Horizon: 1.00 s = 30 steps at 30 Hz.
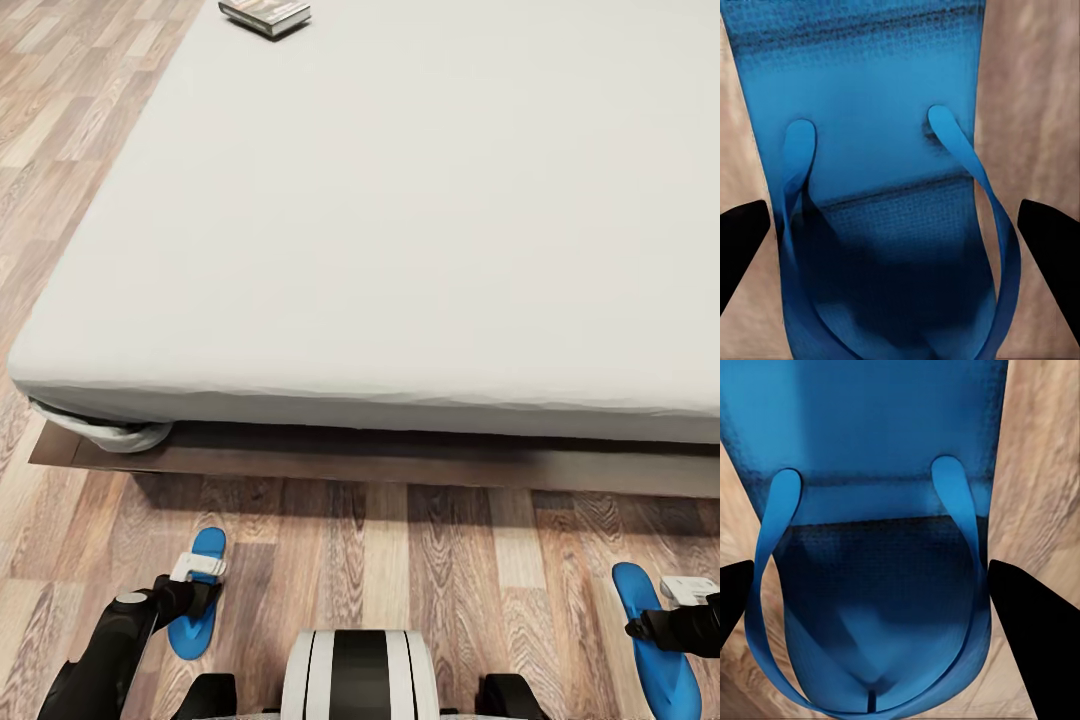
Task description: In the bedroom, move the book from the bed onto either nightstand, and place the two sandals side by side next to the bed.
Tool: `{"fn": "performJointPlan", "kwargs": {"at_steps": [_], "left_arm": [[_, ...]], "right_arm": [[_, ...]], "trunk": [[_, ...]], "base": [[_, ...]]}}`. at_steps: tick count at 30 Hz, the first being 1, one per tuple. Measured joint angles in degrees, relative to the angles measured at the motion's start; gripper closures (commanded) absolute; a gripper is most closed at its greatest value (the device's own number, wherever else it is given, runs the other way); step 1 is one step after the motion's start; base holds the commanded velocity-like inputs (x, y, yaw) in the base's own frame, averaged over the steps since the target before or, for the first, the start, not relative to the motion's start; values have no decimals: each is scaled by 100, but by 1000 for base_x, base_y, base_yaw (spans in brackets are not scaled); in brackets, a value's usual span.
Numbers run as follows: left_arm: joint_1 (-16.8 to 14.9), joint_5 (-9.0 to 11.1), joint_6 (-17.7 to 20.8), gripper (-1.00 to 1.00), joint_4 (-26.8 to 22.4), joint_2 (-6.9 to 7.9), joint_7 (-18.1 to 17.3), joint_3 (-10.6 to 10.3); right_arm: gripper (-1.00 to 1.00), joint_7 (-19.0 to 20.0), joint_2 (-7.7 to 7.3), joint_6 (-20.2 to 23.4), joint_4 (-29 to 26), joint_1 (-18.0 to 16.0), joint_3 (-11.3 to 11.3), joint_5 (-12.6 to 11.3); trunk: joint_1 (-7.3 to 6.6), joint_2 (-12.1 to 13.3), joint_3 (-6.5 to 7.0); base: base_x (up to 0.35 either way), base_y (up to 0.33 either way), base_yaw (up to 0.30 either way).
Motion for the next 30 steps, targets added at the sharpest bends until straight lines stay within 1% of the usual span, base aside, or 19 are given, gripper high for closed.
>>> {"fn": "performJointPlan", "kwargs": {"at_steps": [3,13,17,25,30], "left_arm": [[0,0,0,100,0,1,2,0],[0,2,0,100,0,-1,-1,0],[0,1,2,100,-2,-3,-3,1],[0,8,0,100,0,-6,-1,0],[0,4,2,100,-3,-8,-2,1]], "right_arm": [[100,1,0,1,-3,0,0,-1],[100,2,0,0,-3,-1,0,-3],[100,0,0,-2,1,-3,1,-3],[100,1,0,0,-1,-1,0,-2],[100,1,1,0,1,-2,36,-6]], "trunk": [[8,-4,-66],[7,-4,-67],[7,-4,-67],[7,-4,-67],[6,-4,-67]], "base": [[0,0,0],[0,1,0],[0,132,0],[0,15,0],[67,133,0]]}}
